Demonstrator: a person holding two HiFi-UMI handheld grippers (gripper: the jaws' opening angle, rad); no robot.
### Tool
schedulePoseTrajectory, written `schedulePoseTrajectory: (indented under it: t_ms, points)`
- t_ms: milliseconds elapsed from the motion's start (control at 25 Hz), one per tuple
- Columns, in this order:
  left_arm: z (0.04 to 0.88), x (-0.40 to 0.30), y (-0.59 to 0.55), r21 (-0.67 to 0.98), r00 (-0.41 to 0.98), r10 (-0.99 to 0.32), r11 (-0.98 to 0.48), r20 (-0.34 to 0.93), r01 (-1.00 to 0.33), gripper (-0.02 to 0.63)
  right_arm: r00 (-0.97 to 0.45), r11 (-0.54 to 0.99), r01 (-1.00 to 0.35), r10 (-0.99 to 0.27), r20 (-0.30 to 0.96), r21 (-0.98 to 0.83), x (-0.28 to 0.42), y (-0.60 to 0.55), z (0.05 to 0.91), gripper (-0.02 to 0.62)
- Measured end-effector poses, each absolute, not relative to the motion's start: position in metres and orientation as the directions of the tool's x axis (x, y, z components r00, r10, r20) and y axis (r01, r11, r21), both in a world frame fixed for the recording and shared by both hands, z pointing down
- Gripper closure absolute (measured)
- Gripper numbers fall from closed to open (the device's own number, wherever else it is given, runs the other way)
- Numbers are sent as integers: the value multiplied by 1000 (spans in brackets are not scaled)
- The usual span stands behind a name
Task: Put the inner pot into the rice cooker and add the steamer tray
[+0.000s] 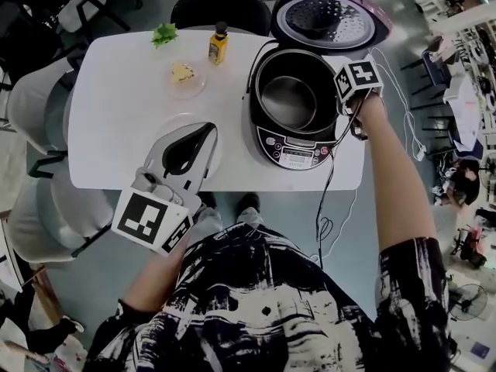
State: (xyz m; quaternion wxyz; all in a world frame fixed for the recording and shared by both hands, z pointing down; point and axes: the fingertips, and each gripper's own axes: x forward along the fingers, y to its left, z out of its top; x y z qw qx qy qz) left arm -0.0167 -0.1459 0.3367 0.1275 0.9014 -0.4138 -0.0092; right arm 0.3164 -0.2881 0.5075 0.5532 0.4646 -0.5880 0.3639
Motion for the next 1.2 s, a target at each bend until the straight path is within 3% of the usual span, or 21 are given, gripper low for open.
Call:
schedulePoseTrajectory:
  t_ms: [160, 280, 520, 680, 880, 1040, 1200]
  points:
    - [337, -17, -147, 235, 660, -746, -629, 88, -742, 601, -6, 261, -965, -161, 987, 37, 319, -289, 505, 509]
    - [337, -15, -147, 233, 666, -741, -634, 88, -737, 601, 3, 237, -970, -209, 978, 53, 330, -293, 496, 578]
    - [333, -11, -146, 226, 678, -730, -649, 86, -727, 601, -69, 251, -968, -275, 959, 3, 328, -296, 477, 578]
    - [332, -12, -146, 218, 682, -726, -653, 90, -725, 601, -245, 312, -942, -381, 892, -125, 290, -299, 445, 578]
    - [330, -21, -143, 207, 670, -735, -644, 102, -737, 601, -500, 435, -849, -480, 721, -299, 217, -275, 391, 581]
    - [326, -40, -141, 185, 638, -762, -615, 112, -766, 601, -658, 570, -735, -472, 586, -366, 155, -237, 357, 584]
    - [326, -68, -139, 165, 589, -799, -568, 124, -806, 601, -808, 704, -566, -372, 457, -429, 75, -191, 340, 586]
